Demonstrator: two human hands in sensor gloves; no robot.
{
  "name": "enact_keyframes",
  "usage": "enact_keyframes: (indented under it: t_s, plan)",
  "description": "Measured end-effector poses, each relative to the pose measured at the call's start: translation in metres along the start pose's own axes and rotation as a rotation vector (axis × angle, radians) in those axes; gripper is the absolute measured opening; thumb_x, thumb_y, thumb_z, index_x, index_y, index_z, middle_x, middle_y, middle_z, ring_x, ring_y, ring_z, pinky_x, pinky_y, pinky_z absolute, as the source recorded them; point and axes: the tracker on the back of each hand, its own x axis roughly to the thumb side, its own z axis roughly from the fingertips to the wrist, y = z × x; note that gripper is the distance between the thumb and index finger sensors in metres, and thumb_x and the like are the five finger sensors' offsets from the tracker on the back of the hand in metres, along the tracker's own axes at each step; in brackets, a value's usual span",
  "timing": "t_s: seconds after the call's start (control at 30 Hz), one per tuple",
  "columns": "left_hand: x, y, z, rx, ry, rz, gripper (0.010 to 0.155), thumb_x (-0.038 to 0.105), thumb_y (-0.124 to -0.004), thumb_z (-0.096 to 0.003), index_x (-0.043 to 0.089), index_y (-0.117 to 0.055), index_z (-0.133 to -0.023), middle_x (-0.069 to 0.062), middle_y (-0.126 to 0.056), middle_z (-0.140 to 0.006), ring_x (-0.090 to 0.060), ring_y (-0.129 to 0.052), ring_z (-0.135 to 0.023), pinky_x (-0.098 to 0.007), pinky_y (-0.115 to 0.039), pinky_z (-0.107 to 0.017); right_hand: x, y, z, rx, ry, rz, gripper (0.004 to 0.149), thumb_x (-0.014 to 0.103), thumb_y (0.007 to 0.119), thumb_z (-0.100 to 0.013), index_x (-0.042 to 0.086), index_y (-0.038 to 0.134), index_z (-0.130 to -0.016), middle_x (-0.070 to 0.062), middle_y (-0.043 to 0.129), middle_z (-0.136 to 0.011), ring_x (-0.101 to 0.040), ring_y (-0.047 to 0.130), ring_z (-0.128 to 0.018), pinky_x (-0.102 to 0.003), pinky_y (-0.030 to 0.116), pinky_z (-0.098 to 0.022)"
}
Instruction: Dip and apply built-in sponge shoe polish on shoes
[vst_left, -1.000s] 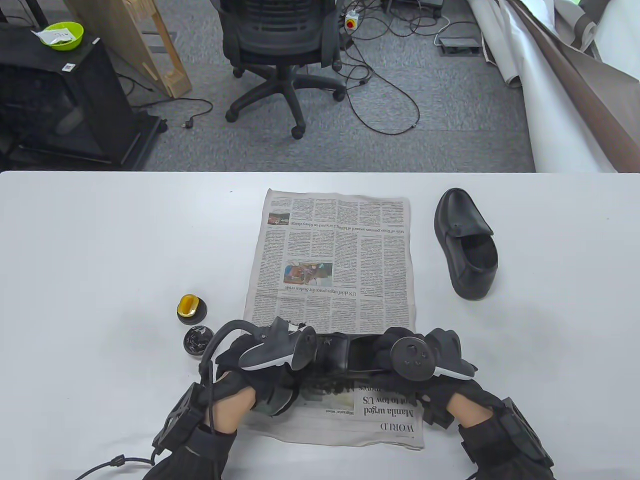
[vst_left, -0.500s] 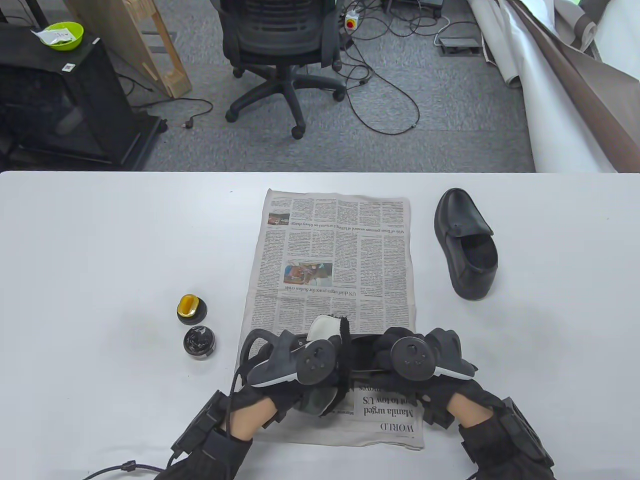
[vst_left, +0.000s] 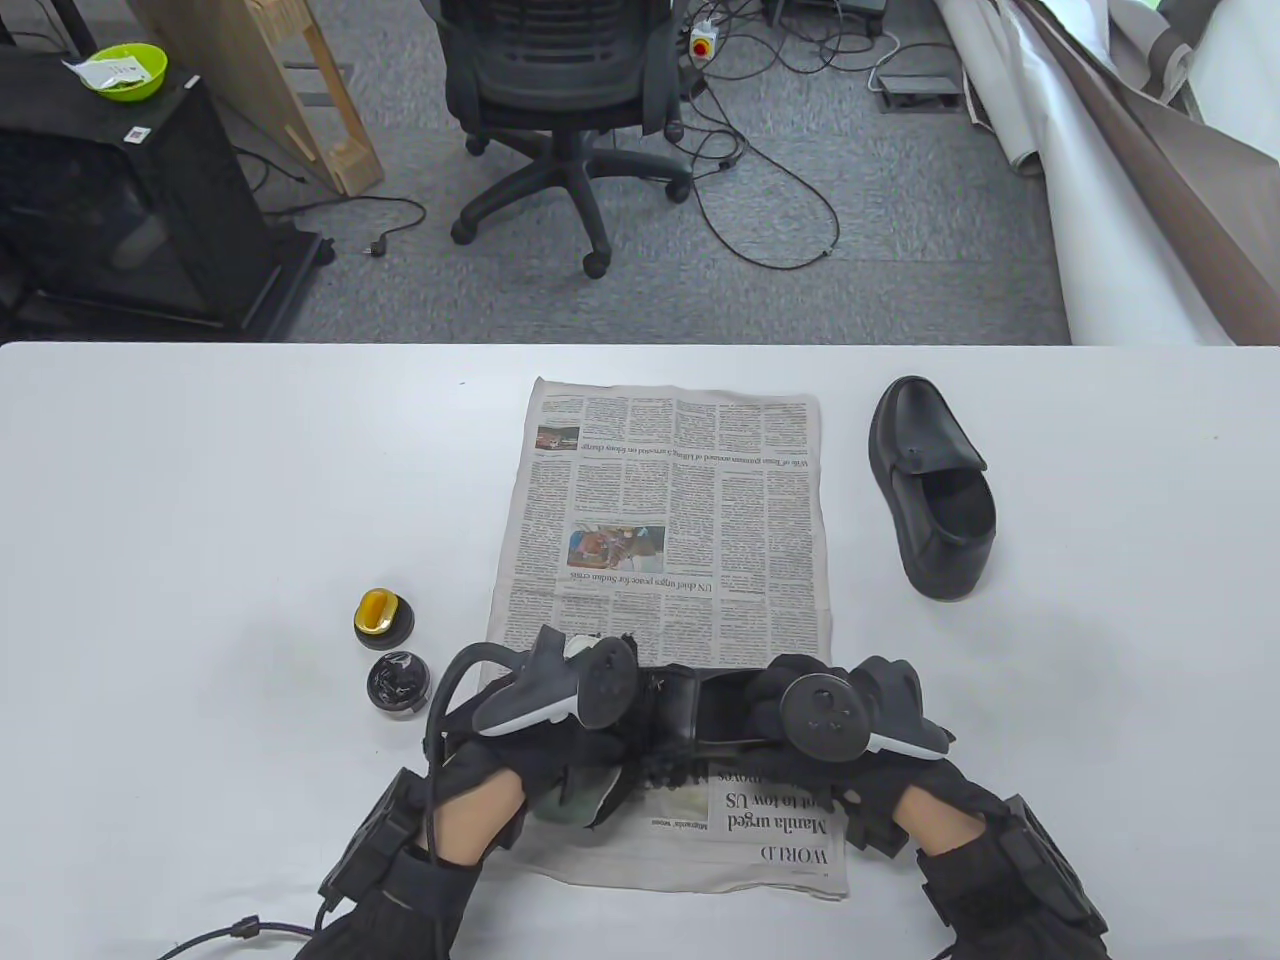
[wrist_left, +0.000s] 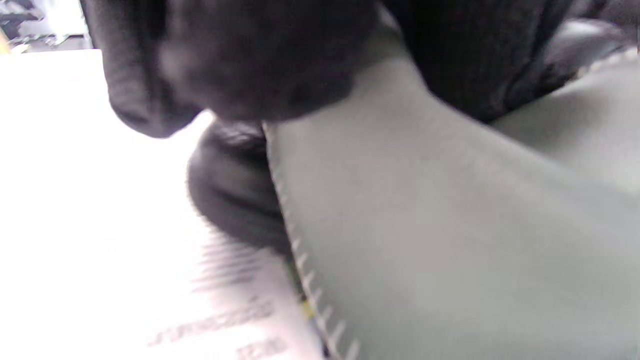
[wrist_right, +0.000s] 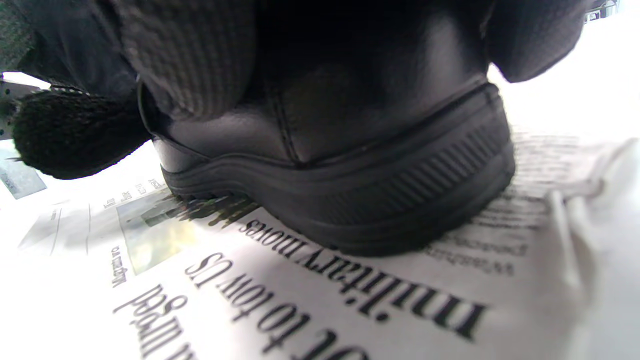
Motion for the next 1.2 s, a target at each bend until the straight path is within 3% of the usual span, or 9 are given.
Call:
enact_keyframes:
  t_s: [0.27,0.37,0.5,0.6,0.7,0.8,0.9,1.2]
  plan:
    - [-0.034,0.001,-0.002,-0.069,0.096,0.031,0.069,0.053,-0.088,-0.0377,0.031,-0.065,-0.098,0.003,-0.1,-0.053,-0.006,-0.1,-0.013,-0.04,-0.091,-0.044,0.0,0.0,0.0,0.001,-0.002,-0.001,0.039,0.055,0.082,-0.033,0.031,0.09,-0.062,0.003,0.075,-0.09,-0.045,0.074,-0.093,-0.057,0.07,-0.064]
    - [-0.042,0.004,0.0,-0.074,0.138,-0.03,0.07,0.053,-0.087,-0.0385,0.026,-0.066,-0.099,0.003,-0.101,-0.053,-0.006,-0.1,-0.013,-0.04,-0.091,-0.044,0.0,0.0,0.0,0.001,-0.001,-0.002,0.039,0.055,0.082,-0.033,0.031,0.09,-0.062,0.003,0.075,-0.09,-0.045,0.074,-0.093,-0.057,0.07,-0.064]
    - [-0.032,0.019,0.005,0.11,0.035,0.026,0.07,0.053,-0.087,-0.0385,0.026,-0.066,-0.099,0.004,-0.101,-0.051,-0.004,-0.1,-0.012,-0.038,-0.092,-0.043,0.0,0.0,0.0,0.001,0.0,-0.004,0.039,0.055,0.082,-0.033,0.031,0.09,-0.062,0.003,0.075,-0.09,-0.045,0.074,-0.093,-0.057,0.07,-0.065]
    - [0.002,0.03,0.002,0.204,-0.15,0.201,0.07,0.054,-0.087,-0.0381,0.026,-0.065,-0.099,0.004,-0.101,-0.051,-0.005,-0.1,-0.012,-0.038,-0.092,-0.043,0.0,0.0,0.0,0.002,0.0,-0.007,0.039,0.055,0.082,-0.033,0.031,0.09,-0.062,0.004,0.075,-0.09,-0.045,0.074,-0.093,-0.057,0.07,-0.065]
    - [0.032,0.029,-0.007,0.157,-0.236,0.191,0.072,0.055,-0.086,-0.0376,0.028,-0.062,-0.1,0.005,-0.1,-0.053,-0.004,-0.1,-0.013,-0.038,-0.091,-0.044,-0.001,0.0,0.0,0.001,0.002,-0.007,0.039,0.055,0.082,-0.032,0.031,0.09,-0.062,0.004,0.075,-0.09,-0.045,0.074,-0.093,-0.057,0.07,-0.065]
    - [0.047,0.018,-0.018,0.107,-0.195,0.072,0.074,0.056,-0.085,-0.0373,0.028,-0.059,-0.101,0.006,-0.1,-0.053,-0.004,-0.1,-0.013,-0.037,-0.092,-0.044,-0.001,0.0,0.0,0.001,0.0,-0.011,0.039,0.055,0.083,-0.032,0.031,0.09,-0.062,0.003,0.075,-0.09,-0.045,0.074,-0.093,-0.057,0.07,-0.065]
    - [0.042,0.015,-0.021,0.037,-0.148,0.132,0.074,0.055,-0.084,-0.0377,0.028,-0.057,-0.101,0.004,-0.099,-0.053,-0.005,-0.099,-0.013,-0.039,-0.091,-0.044,0.0,0.0,0.0,0.002,-0.003,-0.006,0.039,0.056,0.083,-0.032,0.031,0.09,-0.062,0.004,0.075,-0.09,-0.045,0.074,-0.093,-0.057,0.07,-0.065]
    - [0.018,0.01,-0.025,-0.057,-0.039,0.045,0.073,0.054,-0.084,-0.0368,0.03,-0.059,-0.101,0.005,-0.1,-0.052,-0.005,-0.099,-0.012,-0.039,-0.091,-0.044,0.0,0.0,0.0,0.0,0.002,-0.005,0.039,0.055,0.083,-0.032,0.031,0.09,-0.062,0.004,0.075,-0.09,-0.045,0.074,-0.093,-0.057,0.07,-0.065]
